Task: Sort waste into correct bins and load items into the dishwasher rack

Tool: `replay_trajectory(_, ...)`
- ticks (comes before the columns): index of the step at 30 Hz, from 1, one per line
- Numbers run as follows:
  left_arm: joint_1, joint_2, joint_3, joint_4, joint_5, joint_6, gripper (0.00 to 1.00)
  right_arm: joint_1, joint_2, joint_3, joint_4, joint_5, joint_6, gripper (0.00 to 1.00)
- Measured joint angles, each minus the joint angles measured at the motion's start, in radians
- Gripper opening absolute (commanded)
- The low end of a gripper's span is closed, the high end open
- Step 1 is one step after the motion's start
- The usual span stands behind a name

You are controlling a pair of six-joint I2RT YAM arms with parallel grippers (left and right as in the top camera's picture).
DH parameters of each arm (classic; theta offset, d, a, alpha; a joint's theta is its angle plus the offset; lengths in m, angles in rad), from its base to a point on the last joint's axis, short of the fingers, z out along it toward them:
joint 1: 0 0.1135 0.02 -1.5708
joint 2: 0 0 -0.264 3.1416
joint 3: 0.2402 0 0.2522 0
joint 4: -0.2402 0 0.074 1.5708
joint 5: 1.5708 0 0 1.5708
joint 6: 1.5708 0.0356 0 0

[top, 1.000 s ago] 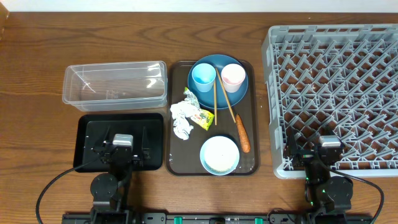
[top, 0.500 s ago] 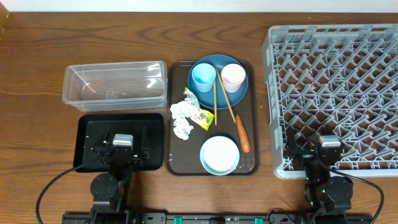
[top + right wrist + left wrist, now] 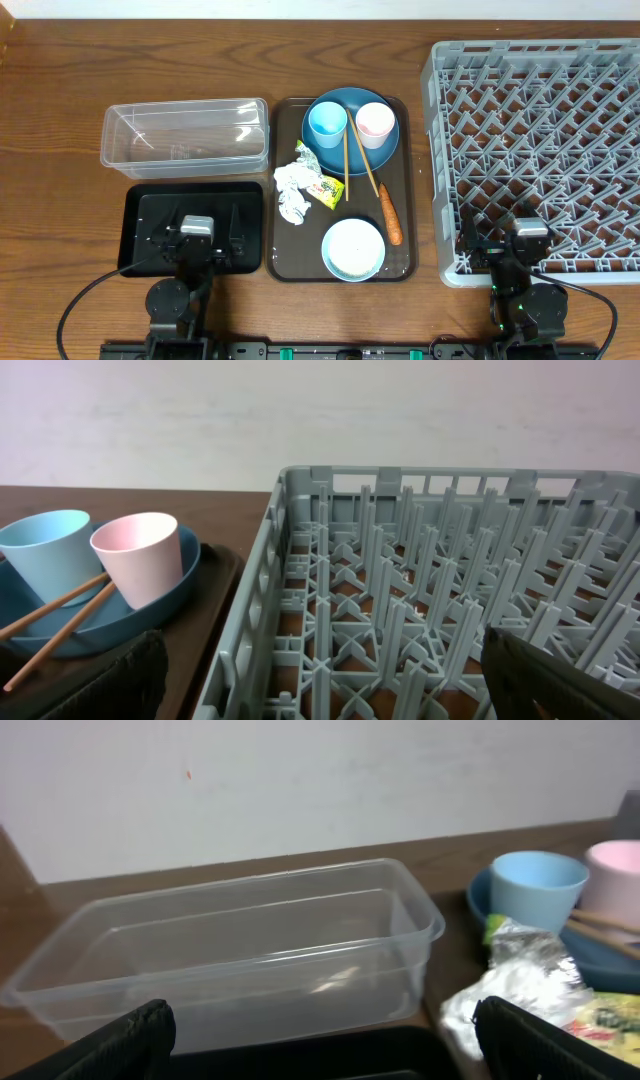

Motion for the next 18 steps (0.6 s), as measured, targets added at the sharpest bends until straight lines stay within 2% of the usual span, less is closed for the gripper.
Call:
replay_trajectory(5,0.000,0.000,0.024,-0.034,0.180,-0.083,0.98,0.000,0.000,0.000,0.000,0.000,0.000,0.99)
replay_trajectory(9,0.000,0.001,0.109,-0.222,0.280,-0.198,0.98,0.000,0.000,0.000,0.000,0.000,0.000,0.99)
replay_trajectory(14,0.000,0.035,0.391,-0.413,0.350,-0.286,0.98,0.000,0.000,0.000,0.000,0.000,0.000,0.99)
replay_trajectory(18,0.000,0.146,0.674,-0.607,0.375,-0.308,0.98,0.000,0.000,0.000,0.000,0.000,0.000,0.99)
